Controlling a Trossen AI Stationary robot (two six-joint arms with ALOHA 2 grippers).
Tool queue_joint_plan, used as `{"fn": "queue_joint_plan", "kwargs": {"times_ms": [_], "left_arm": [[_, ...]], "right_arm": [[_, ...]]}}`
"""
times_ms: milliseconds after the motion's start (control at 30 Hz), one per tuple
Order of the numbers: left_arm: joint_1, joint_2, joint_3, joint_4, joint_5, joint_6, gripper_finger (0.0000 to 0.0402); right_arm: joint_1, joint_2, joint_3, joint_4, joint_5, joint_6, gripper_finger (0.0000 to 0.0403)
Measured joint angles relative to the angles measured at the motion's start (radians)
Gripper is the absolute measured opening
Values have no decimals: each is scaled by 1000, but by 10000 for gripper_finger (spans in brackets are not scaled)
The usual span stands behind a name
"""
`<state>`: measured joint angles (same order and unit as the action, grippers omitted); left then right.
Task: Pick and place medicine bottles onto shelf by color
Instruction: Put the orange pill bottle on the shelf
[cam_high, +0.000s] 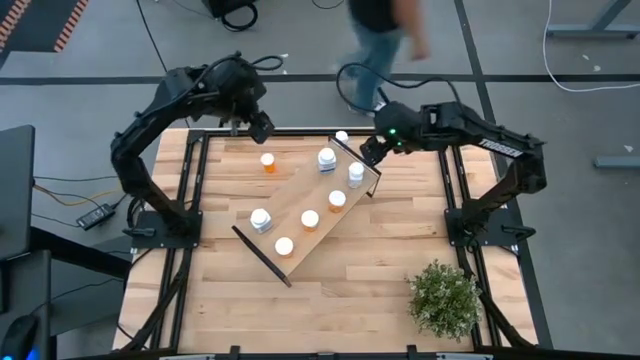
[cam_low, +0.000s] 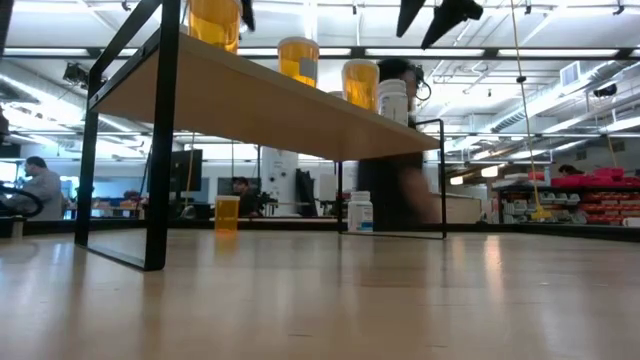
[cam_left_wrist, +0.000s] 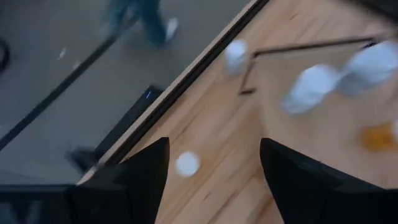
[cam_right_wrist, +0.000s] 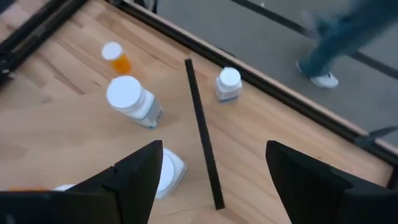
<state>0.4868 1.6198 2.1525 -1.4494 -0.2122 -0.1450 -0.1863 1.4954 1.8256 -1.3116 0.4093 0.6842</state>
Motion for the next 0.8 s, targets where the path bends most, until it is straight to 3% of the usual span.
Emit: {"fn": "queue_joint_plan", "kwargs": {"times_ms": [100, 333, 467, 667, 800], "left_arm": [[63, 43, 0, -73, 35, 45, 238], [155, 127, 0, -95, 262, 198, 216], [180, 161, 0, -93, 271, 258, 224], [212, 184, 0, -86, 299, 390, 265], [241, 183, 0, -39, 284, 396, 280]], "right_arm": [[-3, -24, 0, 18, 2, -57, 292], [-11, -79, 0, 46, 22, -154, 292], [-15, -109, 0, 47, 32, -204, 292], [-23, -134, 0, 47, 68, -276, 292], [-30, -142, 0, 48, 81, -299, 292]]}}
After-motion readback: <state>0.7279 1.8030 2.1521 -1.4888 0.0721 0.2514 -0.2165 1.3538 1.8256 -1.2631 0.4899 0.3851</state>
